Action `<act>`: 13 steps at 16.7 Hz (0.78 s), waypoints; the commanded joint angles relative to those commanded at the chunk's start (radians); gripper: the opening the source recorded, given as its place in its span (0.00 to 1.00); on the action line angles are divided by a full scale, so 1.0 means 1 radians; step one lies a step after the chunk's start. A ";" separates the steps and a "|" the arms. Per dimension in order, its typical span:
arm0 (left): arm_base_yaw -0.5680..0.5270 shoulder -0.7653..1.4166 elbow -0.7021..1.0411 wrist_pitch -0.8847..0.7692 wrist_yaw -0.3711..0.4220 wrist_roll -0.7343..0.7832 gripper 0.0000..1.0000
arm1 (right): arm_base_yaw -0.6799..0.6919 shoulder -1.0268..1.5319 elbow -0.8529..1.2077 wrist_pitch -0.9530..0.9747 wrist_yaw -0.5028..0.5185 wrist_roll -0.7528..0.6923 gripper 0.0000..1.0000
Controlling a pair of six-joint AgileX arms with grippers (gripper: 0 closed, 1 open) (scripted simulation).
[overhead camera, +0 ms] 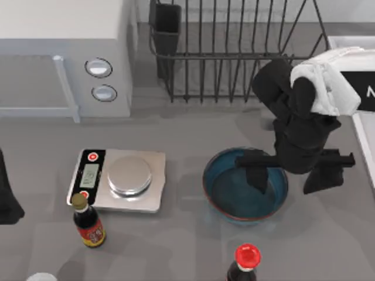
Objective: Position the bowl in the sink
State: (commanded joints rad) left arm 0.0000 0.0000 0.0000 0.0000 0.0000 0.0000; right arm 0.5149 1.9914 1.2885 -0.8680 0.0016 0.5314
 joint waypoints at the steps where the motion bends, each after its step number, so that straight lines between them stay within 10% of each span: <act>1: 0.000 0.000 0.000 0.000 0.000 0.000 1.00 | 0.000 0.000 0.000 0.000 0.000 0.000 0.47; 7: 0.000 0.000 0.000 0.000 0.000 0.000 1.00 | 0.000 0.000 0.000 0.000 0.000 0.000 0.02; 13: 0.000 0.000 0.000 0.000 0.000 0.000 1.00 | 0.000 0.000 0.000 0.000 0.000 0.000 0.00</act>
State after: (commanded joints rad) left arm 0.0000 0.0000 0.0000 0.0000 0.0000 0.0000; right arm 0.5149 1.9914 1.2885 -0.8680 0.0016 0.5314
